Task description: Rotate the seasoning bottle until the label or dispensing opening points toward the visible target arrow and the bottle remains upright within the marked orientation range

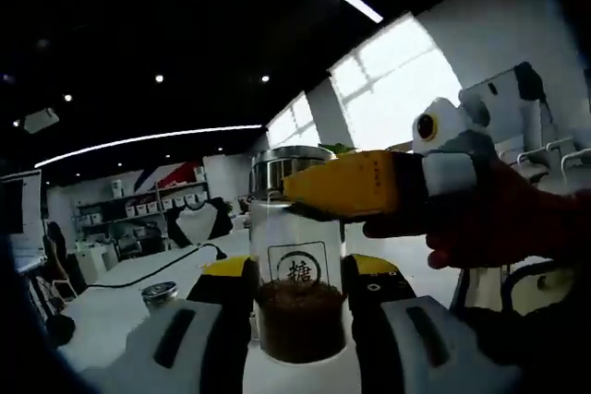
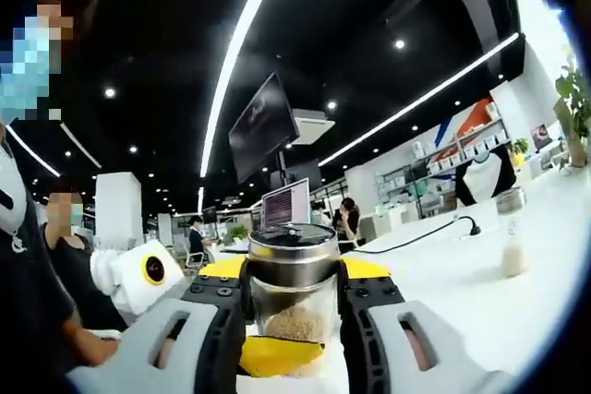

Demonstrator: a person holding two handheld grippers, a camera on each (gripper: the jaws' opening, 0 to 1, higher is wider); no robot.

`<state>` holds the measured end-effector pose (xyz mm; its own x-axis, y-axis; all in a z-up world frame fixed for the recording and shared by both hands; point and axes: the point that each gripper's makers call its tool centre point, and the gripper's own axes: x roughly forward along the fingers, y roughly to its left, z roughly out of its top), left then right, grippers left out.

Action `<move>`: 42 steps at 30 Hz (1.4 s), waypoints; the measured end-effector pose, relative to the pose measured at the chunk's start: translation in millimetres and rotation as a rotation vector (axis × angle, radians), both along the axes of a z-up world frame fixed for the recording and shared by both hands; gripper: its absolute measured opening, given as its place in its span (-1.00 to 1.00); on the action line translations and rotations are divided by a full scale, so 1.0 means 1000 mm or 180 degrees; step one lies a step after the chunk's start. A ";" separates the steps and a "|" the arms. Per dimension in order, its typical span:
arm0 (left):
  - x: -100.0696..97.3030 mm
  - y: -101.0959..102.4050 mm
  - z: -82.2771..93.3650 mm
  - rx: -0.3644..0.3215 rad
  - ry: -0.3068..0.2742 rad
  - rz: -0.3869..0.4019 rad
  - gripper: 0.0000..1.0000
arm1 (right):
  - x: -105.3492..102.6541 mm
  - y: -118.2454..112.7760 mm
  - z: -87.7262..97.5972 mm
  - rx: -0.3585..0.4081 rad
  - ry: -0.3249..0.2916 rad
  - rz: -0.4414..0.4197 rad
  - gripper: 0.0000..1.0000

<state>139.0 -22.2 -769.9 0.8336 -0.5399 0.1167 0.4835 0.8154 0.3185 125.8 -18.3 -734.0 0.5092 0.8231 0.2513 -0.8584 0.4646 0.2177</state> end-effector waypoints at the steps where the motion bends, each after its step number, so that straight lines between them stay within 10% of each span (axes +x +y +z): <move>1: -0.001 -0.003 -0.001 -0.0072 0.0039 -0.0038 -0.16 | 0.000 0.001 0.000 0.0018 -0.0022 -0.0065 -0.26; 8: -0.001 0.000 -0.012 -0.0019 0.0049 0.0123 -0.15 | 0.004 0.004 -0.011 -0.0083 0.0156 -0.0179 -0.26; 24: -0.018 -0.017 -0.006 -0.0723 0.0587 -0.1338 -0.15 | -0.016 0.001 -0.001 -0.0341 -0.0334 0.0333 -0.27; 36: 0.002 -0.006 -0.018 -0.0050 0.0197 -0.0072 -0.17 | -0.003 0.015 -0.015 -0.0935 -0.0427 -0.0331 -0.18; 42: -0.003 -0.008 -0.015 -0.0227 0.0171 -0.0295 -0.17 | 0.004 0.008 -0.013 -0.0625 -0.0115 -0.0228 -0.21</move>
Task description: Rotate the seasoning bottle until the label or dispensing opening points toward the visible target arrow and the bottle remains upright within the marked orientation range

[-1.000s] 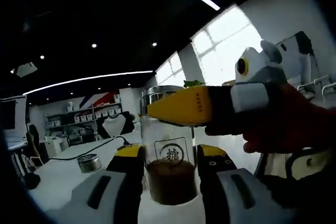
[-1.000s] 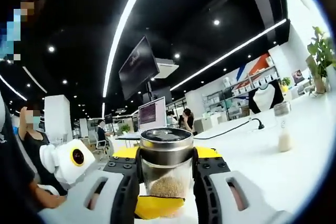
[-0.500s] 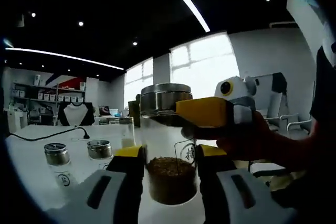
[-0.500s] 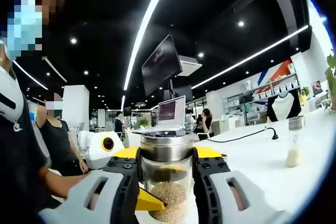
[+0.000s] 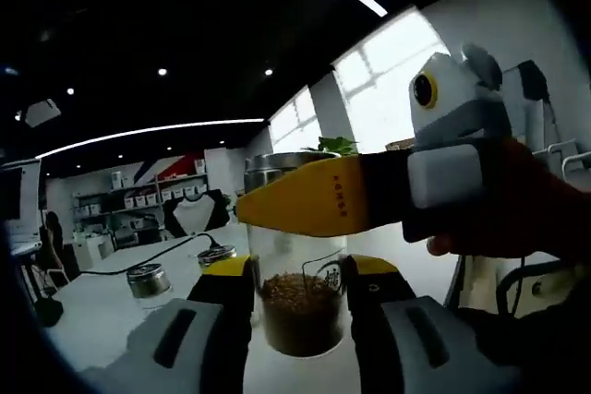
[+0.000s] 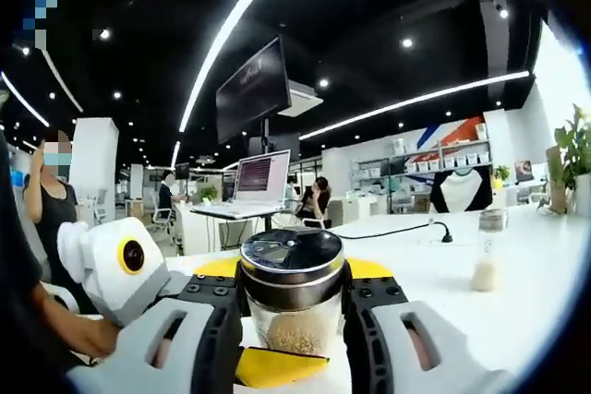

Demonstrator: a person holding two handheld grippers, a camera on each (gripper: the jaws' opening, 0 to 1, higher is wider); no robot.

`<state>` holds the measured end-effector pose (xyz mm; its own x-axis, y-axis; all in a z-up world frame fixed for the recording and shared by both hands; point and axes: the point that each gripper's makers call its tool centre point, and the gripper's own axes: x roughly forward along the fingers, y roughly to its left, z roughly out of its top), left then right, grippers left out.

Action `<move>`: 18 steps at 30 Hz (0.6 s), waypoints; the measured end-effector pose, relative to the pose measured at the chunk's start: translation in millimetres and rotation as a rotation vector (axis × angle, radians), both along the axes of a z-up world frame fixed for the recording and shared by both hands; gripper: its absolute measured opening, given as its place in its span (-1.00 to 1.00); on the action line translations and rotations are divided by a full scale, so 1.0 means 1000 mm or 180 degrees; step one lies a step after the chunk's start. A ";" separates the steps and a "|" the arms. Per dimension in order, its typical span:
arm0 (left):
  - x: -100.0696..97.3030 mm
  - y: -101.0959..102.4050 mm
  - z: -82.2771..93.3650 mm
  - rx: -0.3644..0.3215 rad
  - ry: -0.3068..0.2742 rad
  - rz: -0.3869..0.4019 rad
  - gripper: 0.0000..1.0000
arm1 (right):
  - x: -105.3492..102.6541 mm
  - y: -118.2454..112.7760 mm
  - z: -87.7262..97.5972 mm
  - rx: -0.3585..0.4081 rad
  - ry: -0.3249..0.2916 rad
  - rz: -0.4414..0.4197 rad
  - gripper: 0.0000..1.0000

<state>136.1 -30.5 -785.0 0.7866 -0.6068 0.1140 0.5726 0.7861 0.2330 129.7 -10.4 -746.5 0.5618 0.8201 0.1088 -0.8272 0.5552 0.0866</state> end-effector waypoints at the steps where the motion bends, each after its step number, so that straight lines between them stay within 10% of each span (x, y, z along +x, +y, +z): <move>1: -0.001 0.000 0.002 0.0046 -0.0062 -0.0056 -0.16 | 0.001 -0.003 0.001 0.0099 0.0093 0.0067 -0.21; 6: -0.004 -0.009 -0.003 -0.0319 0.0257 -0.0535 -0.17 | 0.003 -0.007 0.001 -0.0023 0.0013 0.0055 -0.22; 18: 0.000 -0.002 -0.005 -0.0279 0.0209 -0.0238 -0.20 | -0.002 0.002 0.004 -0.0246 -0.0196 0.0172 -0.20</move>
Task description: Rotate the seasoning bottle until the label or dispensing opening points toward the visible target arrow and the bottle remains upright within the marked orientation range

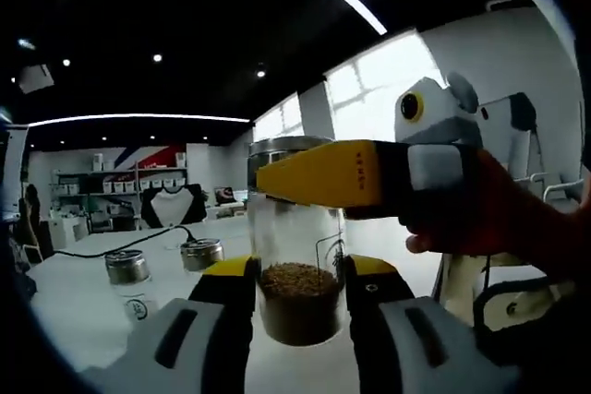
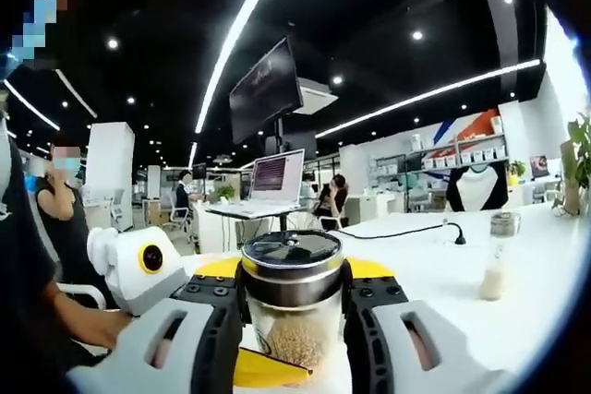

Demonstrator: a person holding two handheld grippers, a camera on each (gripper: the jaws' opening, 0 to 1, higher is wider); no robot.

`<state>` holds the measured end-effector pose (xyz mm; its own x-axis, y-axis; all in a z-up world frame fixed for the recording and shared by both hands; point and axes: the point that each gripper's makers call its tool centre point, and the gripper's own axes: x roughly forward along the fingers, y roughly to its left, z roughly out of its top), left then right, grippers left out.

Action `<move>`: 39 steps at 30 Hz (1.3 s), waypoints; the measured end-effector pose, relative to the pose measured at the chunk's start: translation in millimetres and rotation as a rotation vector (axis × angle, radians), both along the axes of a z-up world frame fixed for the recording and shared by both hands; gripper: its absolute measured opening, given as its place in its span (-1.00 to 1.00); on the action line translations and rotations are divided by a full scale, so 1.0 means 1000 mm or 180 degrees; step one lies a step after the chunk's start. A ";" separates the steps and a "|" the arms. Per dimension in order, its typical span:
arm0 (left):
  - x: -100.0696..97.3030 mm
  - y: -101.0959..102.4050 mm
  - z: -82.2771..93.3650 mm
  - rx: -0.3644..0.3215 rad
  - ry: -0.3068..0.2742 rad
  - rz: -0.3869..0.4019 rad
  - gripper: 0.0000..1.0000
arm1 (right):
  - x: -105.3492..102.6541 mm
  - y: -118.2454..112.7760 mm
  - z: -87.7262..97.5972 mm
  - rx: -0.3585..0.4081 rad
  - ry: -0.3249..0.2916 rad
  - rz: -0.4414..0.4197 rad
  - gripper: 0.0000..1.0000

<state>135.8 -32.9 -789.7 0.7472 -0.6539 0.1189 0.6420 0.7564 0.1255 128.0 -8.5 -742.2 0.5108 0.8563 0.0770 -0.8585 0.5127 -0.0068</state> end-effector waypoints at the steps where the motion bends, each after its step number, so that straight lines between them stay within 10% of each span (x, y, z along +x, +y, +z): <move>1: 0.000 0.001 0.001 -0.0039 -0.0003 0.0029 -0.20 | -0.002 0.003 0.002 -0.0022 -0.0103 -0.0048 -0.20; 17: 0.012 0.003 -0.008 -0.0126 0.0192 -0.0034 -0.19 | 0.028 -0.009 -0.011 -0.0044 0.0182 -0.0276 -0.25; 39: 0.014 0.022 -0.029 0.0036 0.0416 0.0205 0.72 | 0.095 -0.057 -0.024 -0.0144 0.0118 -0.0903 -0.24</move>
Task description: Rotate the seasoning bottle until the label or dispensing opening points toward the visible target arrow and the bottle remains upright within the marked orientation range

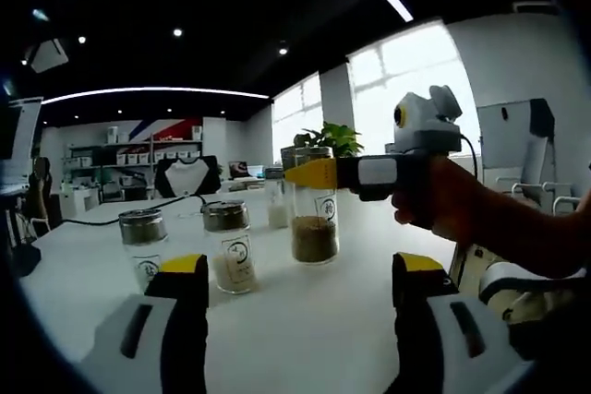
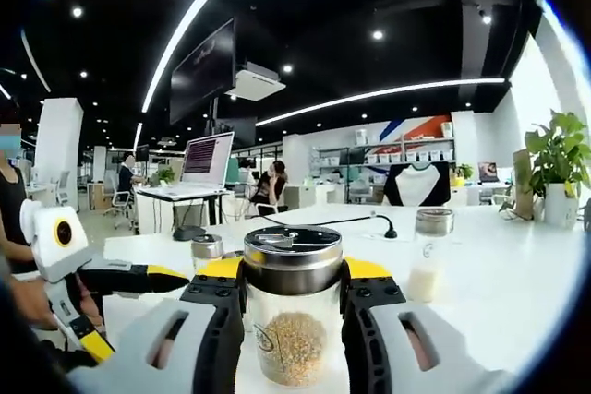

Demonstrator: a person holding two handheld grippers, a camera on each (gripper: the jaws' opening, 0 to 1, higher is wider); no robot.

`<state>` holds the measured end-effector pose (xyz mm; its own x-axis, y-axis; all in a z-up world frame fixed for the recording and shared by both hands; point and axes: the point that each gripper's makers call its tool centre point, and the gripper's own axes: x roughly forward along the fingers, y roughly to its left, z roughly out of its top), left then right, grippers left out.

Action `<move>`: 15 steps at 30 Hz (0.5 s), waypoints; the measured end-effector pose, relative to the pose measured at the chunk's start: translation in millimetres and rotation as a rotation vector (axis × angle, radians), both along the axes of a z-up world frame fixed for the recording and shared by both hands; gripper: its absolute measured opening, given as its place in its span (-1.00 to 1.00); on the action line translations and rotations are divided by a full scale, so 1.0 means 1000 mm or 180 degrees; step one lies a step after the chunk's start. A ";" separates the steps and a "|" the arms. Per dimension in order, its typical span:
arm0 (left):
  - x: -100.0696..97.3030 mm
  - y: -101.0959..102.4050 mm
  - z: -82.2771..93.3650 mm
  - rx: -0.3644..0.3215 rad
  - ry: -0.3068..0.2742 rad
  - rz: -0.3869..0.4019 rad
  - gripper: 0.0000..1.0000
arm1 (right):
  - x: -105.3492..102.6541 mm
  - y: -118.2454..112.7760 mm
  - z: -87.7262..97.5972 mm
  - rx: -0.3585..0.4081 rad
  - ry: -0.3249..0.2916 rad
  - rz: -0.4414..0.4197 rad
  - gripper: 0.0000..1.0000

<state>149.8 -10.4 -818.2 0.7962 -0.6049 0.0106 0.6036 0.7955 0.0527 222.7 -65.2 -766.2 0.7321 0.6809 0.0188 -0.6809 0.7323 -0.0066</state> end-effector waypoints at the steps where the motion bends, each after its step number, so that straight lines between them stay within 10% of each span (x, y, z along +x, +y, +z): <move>1: 0.000 0.001 0.000 -0.0011 0.0007 0.0003 0.74 | 0.002 0.000 -0.001 -0.0018 -0.0007 -0.0020 -0.24; 15: -0.004 -0.005 -0.004 -0.0078 0.0161 -0.0122 0.94 | 0.020 -0.007 -0.013 -0.0022 0.0062 -0.0053 -0.24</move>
